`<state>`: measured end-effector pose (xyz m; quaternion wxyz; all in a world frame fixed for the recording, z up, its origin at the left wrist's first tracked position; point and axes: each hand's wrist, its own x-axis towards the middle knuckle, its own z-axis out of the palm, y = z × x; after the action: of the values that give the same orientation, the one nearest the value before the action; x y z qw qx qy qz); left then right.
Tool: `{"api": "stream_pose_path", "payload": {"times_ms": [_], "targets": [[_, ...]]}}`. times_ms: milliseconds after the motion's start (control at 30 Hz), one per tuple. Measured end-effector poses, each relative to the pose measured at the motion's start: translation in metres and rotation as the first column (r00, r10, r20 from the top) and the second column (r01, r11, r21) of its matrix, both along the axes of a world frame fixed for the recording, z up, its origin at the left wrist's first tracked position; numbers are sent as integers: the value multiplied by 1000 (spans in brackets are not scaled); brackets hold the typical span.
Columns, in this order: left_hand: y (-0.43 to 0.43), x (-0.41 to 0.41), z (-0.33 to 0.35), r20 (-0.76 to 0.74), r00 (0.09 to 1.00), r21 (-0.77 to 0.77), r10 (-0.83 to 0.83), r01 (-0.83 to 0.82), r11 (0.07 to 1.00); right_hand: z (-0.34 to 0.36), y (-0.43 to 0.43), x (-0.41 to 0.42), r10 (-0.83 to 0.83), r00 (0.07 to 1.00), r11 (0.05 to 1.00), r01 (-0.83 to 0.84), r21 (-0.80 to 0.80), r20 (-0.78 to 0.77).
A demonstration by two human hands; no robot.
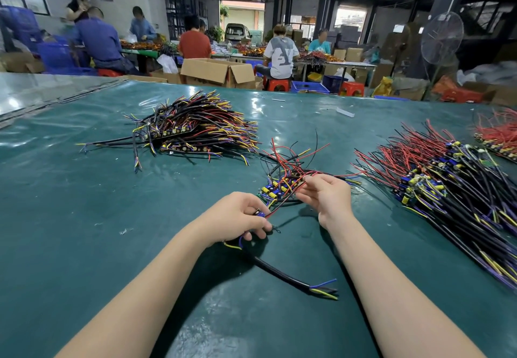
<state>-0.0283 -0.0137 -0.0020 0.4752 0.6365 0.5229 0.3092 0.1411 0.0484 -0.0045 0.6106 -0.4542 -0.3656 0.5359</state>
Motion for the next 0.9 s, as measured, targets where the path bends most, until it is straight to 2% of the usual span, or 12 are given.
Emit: {"api": "stream_pose_path", "payload": {"times_ms": [133, 300, 433, 567, 700, 733, 767, 833, 900], "targets": [[-1, -6, 3, 50, 999, -39, -10, 12, 999, -1, 0, 4, -36, 999, 997, 34, 65, 22], [-2, -8, 4, 75, 996, -71, -45, 50, 996, 0, 2, 6, -44, 999, 998, 45, 43, -14], [-3, -9, 5, 83, 995, -83, -64, 70, 994, -2, 4, 6, -60, 997, 997, 58, 60, 40], [-3, -10, 5, 84, 994, -88, -65, 72, 993, -5, 3, 8, -93, 984, 989, 75, 124, 153], [-1, -10, 5, 62, 998, -69, -19, 23, 997, -7, 0, 4, -313, 855, 911, 148, 386, 413], [-1, -10, 6, 68, 998, -66, 15, -11, 998, -6, -1, 2, -343, 843, 894, 158, 418, 414], [1, -10, 6, 86, 995, -63, 57, -51, 997, -5, -3, 2, -328, 874, 898, 171, 404, 358], [2, -9, 5, 114, 983, -45, 146, -142, 989, -1, -3, 1, -199, 969, 943, 148, 297, 149], [4, -7, 4, 82, 977, -15, 197, -196, 980, 4, -3, 3, -73, 997, 975, 65, 213, 30]]}}
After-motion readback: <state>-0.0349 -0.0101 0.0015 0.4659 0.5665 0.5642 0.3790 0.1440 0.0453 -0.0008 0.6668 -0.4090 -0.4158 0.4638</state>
